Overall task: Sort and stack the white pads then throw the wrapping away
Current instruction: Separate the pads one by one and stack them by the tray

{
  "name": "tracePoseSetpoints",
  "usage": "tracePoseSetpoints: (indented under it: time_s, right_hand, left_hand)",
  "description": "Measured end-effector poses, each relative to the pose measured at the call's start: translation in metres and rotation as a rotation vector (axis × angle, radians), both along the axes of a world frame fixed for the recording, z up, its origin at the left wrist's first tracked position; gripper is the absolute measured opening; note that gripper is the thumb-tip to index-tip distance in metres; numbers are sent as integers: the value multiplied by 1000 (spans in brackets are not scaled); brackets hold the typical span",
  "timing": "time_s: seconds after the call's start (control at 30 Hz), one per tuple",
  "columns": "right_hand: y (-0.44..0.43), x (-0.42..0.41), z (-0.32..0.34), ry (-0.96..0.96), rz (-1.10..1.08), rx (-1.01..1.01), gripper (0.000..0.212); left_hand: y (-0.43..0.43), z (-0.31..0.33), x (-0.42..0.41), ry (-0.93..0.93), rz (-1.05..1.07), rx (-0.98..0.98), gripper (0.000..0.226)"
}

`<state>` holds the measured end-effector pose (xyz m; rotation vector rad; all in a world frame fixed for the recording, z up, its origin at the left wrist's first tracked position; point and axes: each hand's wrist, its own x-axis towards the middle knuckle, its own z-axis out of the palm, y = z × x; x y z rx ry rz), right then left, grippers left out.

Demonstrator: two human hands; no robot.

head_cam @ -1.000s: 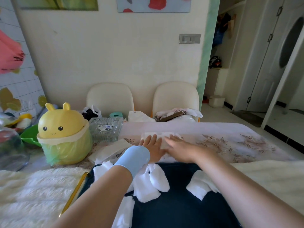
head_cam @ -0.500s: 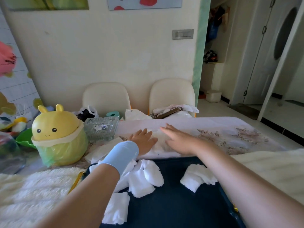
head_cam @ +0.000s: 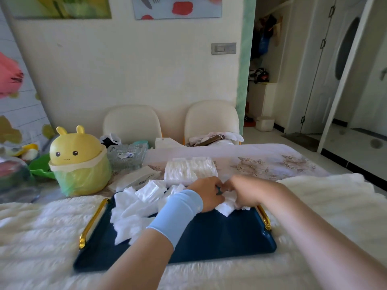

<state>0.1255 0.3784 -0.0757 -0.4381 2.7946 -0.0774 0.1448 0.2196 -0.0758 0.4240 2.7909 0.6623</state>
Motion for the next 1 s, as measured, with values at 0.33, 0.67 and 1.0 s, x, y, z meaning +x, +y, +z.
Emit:
tracePoseSetpoints:
  time_s: [0.33, 0.67, 1.0]
  right_hand:
    - [-33, 15, 6, 47, 55, -460, 30]
    - [-67, 12, 9, 56, 79, -654, 66]
    - [-57, 16, 3, 12, 52, -887, 62]
  left_hand:
    - [-50, 7, 23, 111, 173, 220, 49]
    - [-99, -5, 25, 57, 305, 321, 38]
    - [-107, -6, 39, 283, 292, 400, 38]
